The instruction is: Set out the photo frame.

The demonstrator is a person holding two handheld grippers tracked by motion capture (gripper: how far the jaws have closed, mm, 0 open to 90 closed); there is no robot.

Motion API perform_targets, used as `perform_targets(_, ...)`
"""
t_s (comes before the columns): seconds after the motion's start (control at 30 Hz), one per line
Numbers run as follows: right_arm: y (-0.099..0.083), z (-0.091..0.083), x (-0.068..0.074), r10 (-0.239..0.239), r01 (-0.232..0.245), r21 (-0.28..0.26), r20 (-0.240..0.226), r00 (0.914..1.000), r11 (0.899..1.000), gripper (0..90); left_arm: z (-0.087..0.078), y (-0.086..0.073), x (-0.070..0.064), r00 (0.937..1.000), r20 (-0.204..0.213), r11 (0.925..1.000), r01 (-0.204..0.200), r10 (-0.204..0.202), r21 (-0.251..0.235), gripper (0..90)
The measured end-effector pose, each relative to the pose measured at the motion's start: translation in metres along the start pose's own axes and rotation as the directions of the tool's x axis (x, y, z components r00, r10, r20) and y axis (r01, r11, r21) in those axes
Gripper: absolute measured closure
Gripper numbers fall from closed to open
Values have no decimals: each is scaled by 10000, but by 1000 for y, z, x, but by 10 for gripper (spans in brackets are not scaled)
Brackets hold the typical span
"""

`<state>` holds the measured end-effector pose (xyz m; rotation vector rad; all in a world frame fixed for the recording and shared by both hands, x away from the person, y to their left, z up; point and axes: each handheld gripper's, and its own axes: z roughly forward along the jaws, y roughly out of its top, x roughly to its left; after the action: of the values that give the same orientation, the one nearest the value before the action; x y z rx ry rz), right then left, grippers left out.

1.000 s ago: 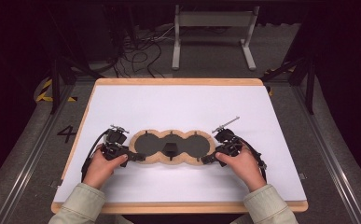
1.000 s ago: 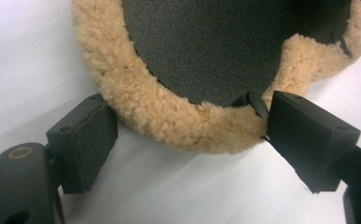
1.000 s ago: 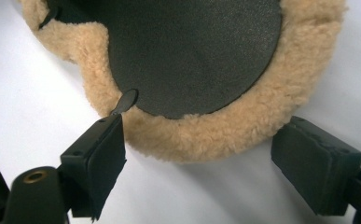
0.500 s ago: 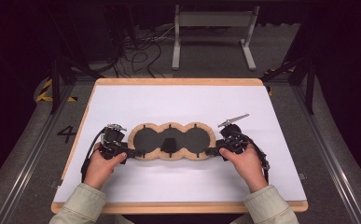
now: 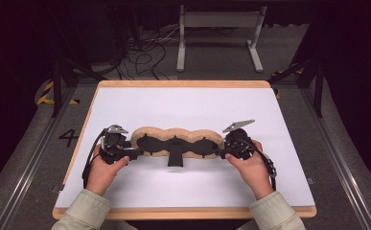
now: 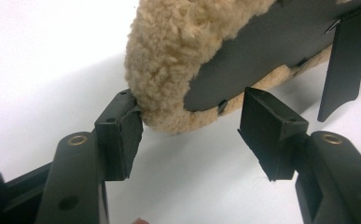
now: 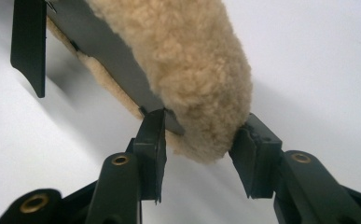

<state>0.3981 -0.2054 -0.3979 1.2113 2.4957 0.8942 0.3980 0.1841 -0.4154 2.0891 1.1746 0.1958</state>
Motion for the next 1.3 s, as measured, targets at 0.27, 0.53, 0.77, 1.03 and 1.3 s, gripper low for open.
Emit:
perform_targets(0.27,-3,-3,7,-482,481,34,313,9983,9988,582,-4,-5,-1,9997,60,9995,-257,256,158,433)
perform_targets(0.53,-14,-10,20,-1367,1359,185,524,9892,9906,596,-5,-15,-6,9987,-16,9977,-515,516,439,479)
perform_targets(0.77,-19,-15,18,-1391,1394,-111,292,9898,9902,565,-8,-17,-3,9993,160,9992,-338,334,234,478)
perform_targets(1.03,-23,-28,13,-1528,1531,-443,99,9882,9872,495,-21,-30,-5,9986,-117,9974,-501,507,513,664)
perform_targets(1.3,-30,-43,6,-1919,1909,-1061,6,9814,9759,614,-30,-33,-15,9895,141,9891,-1443,1440,277,900)
